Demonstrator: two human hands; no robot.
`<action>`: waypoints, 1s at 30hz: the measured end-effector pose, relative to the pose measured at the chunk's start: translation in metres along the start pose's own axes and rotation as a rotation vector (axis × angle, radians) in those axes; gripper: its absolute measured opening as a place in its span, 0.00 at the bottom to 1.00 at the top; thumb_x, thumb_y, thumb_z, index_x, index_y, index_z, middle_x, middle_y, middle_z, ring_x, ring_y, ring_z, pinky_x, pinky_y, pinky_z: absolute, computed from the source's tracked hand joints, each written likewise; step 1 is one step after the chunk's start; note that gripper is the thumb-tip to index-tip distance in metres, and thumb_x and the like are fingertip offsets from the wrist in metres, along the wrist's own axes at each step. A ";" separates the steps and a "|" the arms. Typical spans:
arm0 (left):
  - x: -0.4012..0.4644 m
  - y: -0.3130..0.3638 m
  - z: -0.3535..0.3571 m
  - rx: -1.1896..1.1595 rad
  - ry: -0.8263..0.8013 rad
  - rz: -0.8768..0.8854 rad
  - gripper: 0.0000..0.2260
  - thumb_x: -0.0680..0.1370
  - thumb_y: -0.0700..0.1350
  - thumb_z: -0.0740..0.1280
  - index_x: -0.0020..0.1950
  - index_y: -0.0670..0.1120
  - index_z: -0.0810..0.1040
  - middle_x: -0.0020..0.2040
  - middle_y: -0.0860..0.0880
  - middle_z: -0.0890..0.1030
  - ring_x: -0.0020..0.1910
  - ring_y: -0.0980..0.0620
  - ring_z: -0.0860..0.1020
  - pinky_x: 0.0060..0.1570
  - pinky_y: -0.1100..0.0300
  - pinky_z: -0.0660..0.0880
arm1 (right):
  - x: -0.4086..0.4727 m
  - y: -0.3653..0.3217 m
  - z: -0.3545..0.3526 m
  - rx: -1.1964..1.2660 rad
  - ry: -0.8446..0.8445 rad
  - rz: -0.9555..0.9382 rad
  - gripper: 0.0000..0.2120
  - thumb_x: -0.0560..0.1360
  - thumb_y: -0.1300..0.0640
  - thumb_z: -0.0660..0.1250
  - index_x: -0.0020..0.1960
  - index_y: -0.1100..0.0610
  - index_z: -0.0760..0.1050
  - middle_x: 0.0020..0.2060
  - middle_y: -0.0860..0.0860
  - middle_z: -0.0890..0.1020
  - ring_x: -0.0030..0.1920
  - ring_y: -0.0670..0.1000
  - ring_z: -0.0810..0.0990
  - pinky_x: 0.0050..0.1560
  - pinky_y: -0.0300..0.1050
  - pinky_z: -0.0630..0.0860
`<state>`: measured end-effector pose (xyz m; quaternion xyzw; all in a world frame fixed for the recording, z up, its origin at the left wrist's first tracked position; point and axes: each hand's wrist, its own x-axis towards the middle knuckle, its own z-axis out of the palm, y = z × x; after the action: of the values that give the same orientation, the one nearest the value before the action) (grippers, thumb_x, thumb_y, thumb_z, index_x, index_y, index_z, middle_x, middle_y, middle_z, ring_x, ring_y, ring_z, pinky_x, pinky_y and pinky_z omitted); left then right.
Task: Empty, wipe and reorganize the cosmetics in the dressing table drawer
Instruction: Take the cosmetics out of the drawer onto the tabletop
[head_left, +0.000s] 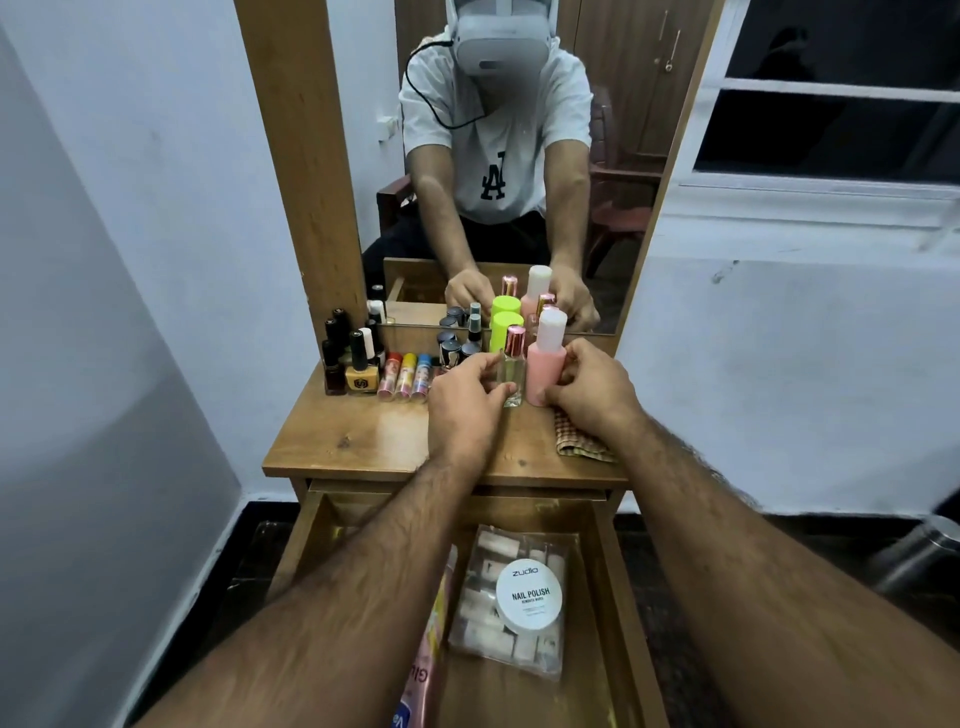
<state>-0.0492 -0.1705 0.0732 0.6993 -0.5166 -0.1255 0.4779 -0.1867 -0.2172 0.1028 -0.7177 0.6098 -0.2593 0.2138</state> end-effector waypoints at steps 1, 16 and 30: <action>-0.001 0.001 0.001 0.035 0.010 -0.002 0.18 0.74 0.44 0.74 0.63 0.51 0.80 0.54 0.53 0.84 0.54 0.56 0.79 0.59 0.56 0.77 | 0.000 0.000 0.000 0.006 -0.005 0.006 0.18 0.69 0.54 0.78 0.53 0.49 0.72 0.47 0.46 0.81 0.51 0.51 0.79 0.55 0.57 0.77; -0.002 0.003 0.003 0.134 0.029 -0.072 0.08 0.76 0.46 0.72 0.55 0.50 0.81 0.49 0.53 0.82 0.50 0.56 0.78 0.53 0.59 0.78 | 0.002 0.001 0.003 0.000 0.006 0.013 0.20 0.69 0.53 0.78 0.57 0.52 0.74 0.53 0.49 0.82 0.54 0.52 0.79 0.57 0.57 0.78; -0.059 0.011 -0.058 -0.030 0.058 0.017 0.09 0.75 0.45 0.73 0.55 0.51 0.81 0.42 0.59 0.80 0.44 0.64 0.78 0.46 0.68 0.76 | -0.069 -0.015 -0.023 0.009 0.398 -0.224 0.06 0.74 0.54 0.73 0.50 0.54 0.81 0.44 0.47 0.84 0.46 0.48 0.80 0.49 0.48 0.80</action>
<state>-0.0428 -0.0896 0.0924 0.6910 -0.5065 -0.1086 0.5041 -0.1978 -0.1460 0.1221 -0.7147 0.5555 -0.4204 0.0624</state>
